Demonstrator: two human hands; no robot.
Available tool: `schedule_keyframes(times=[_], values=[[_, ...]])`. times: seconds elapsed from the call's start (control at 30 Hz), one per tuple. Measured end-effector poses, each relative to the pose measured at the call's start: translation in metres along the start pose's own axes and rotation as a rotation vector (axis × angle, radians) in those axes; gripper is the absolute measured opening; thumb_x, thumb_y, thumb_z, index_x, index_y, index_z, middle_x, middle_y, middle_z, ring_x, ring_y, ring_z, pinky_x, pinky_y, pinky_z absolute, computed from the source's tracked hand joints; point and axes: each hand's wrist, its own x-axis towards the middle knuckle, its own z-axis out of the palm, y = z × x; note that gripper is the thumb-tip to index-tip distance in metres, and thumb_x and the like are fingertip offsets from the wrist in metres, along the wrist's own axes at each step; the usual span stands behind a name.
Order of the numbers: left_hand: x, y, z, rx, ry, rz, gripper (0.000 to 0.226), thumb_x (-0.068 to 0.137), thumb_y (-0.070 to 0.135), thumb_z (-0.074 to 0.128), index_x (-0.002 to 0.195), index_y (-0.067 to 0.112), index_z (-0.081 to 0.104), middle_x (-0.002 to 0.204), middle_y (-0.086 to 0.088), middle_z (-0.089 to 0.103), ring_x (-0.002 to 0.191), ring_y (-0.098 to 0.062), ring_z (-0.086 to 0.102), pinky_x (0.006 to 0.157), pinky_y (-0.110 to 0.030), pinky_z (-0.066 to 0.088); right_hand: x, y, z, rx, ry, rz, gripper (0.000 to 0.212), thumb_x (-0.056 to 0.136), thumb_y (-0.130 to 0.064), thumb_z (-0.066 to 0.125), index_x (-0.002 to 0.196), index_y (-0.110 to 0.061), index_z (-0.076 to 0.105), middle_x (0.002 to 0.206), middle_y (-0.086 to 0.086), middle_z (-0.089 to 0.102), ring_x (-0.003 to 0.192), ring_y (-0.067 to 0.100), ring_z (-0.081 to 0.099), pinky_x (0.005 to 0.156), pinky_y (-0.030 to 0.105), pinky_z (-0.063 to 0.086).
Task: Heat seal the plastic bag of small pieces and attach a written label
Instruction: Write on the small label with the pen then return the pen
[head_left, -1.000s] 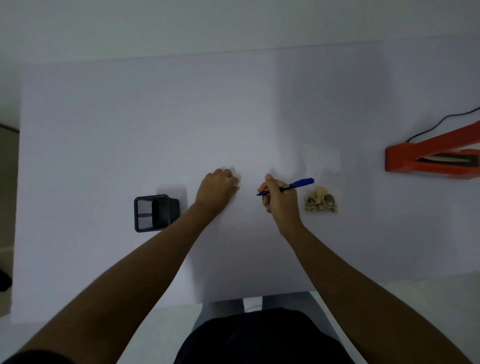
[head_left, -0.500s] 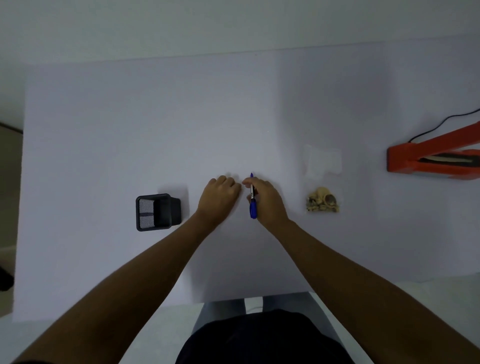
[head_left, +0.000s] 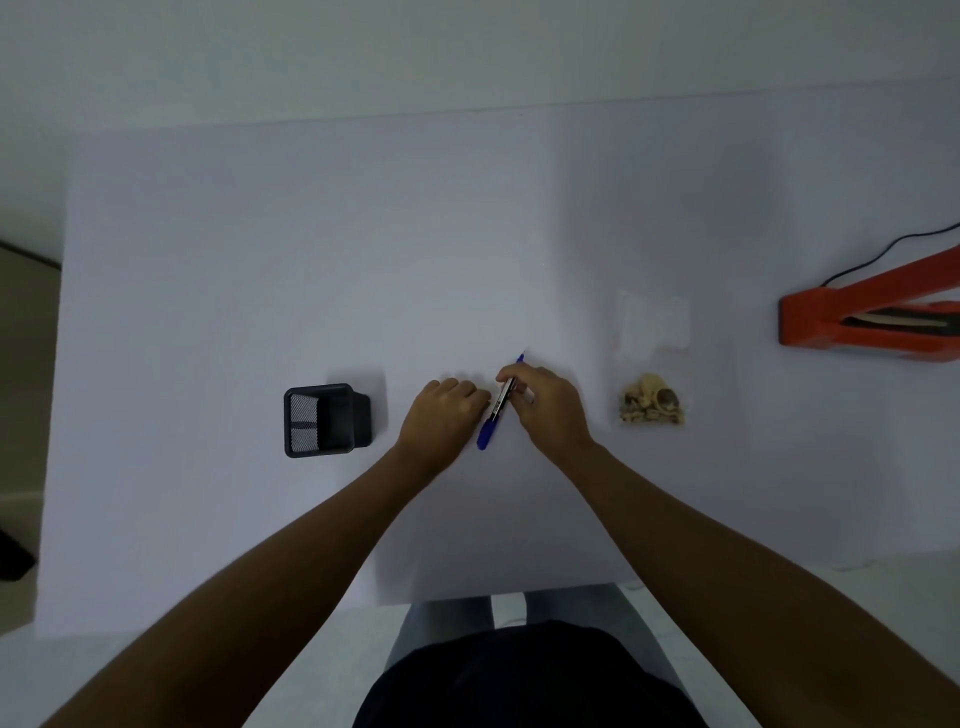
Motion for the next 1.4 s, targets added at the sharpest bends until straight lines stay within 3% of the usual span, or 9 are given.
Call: schedule_keyframes(times=[0.23,0.33,0.43,0.5,0.63,0.87,1.03,1.17,1.4], values=[[0.005,0.01,0.002,-0.06,-0.011,-0.09,0.009,0.08,0.005,0.075,0.078,0.011,0.068,0.067,-0.006,0.063,0.059,-0.02,0.054,0.053,-0.031,0.046,-0.012,-0.006,0.005,0.108,0.149,-0.003,0.027,0.091,-0.002,0.065,0.115,-0.013,0.061,0.108,-0.007,0.059,0.101,0.01,0.053,0.088,0.012,0.041],[0.011,0.012,0.004,-0.098,-0.057,-0.114,0.003,0.081,0.01,0.076,0.082,0.01,0.073,0.072,-0.007,0.067,0.066,-0.023,0.061,0.059,-0.032,0.052,-0.015,-0.017,0.003,0.29,0.225,0.102,0.009,0.096,-0.015,0.066,0.099,-0.015,0.058,0.089,0.0,0.057,0.081,0.013,0.053,0.075,0.018,0.044],[0.017,0.016,0.005,-0.148,-0.116,-0.15,0.01,0.088,0.014,0.069,0.08,0.01,0.073,0.069,-0.004,0.066,0.064,-0.02,0.06,0.059,-0.032,0.052,-0.019,-0.031,0.006,0.538,0.272,0.178,0.035,0.104,-0.02,0.052,0.077,0.002,0.054,0.065,0.003,0.051,0.061,0.009,0.048,0.061,0.021,0.043],[0.02,0.02,0.006,-0.2,-0.137,-0.2,0.016,0.091,0.017,0.065,0.078,0.011,0.07,0.066,-0.001,0.061,0.06,-0.017,0.056,0.059,-0.03,0.049,-0.018,-0.034,0.015,0.634,0.288,0.267,0.043,0.107,-0.025,0.043,0.084,0.006,0.062,0.062,-0.011,0.055,0.062,0.003,0.053,0.062,0.02,0.048],[0.028,0.021,0.008,-0.205,-0.108,-0.313,0.021,0.089,0.016,0.06,0.069,0.015,0.066,0.061,0.0,0.062,0.054,-0.017,0.055,0.055,-0.034,0.053,-0.015,-0.029,0.03,0.557,0.298,0.333,0.039,0.104,-0.038,0.044,0.088,-0.007,0.063,0.068,0.004,0.057,0.067,0.021,0.058,0.069,0.045,0.056],[0.031,0.022,0.003,-0.129,-0.099,-0.325,0.02,0.087,0.021,0.064,0.068,0.022,0.071,0.059,0.004,0.054,0.049,-0.016,0.052,0.052,-0.027,0.045,-0.011,-0.019,0.036,0.466,0.317,0.285,0.048,0.103,-0.03,0.054,0.066,0.0,0.058,0.06,0.014,0.058,0.058,0.026,0.059,0.059,0.03,0.052],[0.031,0.023,0.002,-0.062,-0.113,-0.294,0.028,0.083,0.011,0.067,0.055,0.016,0.063,0.054,0.001,0.048,0.045,-0.015,0.04,0.05,-0.027,0.034,-0.008,-0.01,0.036,0.305,0.304,0.237,0.046,0.102,-0.012,0.054,0.058,-0.002,0.045,0.049,0.005,0.042,0.044,0.01,0.037,0.045,0.026,0.033],[0.029,0.028,-0.001,-0.022,-0.145,-0.265,0.029,0.088,0.011,0.06,0.059,0.015,0.063,0.06,0.002,0.042,0.049,-0.014,0.041,0.053,-0.027,0.035,-0.005,-0.002,0.035,0.229,0.307,0.299,0.047,0.102,-0.014,0.052,0.056,-0.011,0.043,0.047,0.002,0.04,0.042,0.015,0.037,0.043,0.035,0.033],[0.029,0.035,-0.003,0.033,-0.192,-0.325,0.027,0.086,0.007,0.063,0.06,0.014,0.059,0.058,0.0,0.045,0.048,-0.017,0.045,0.05,-0.029,0.041,-0.006,0.002,0.034,0.208,0.243,0.263,0.042,0.102,-0.016,0.054,0.062,-0.005,0.046,0.05,0.013,0.046,0.043,0.026,0.043,0.044,0.042,0.038]])
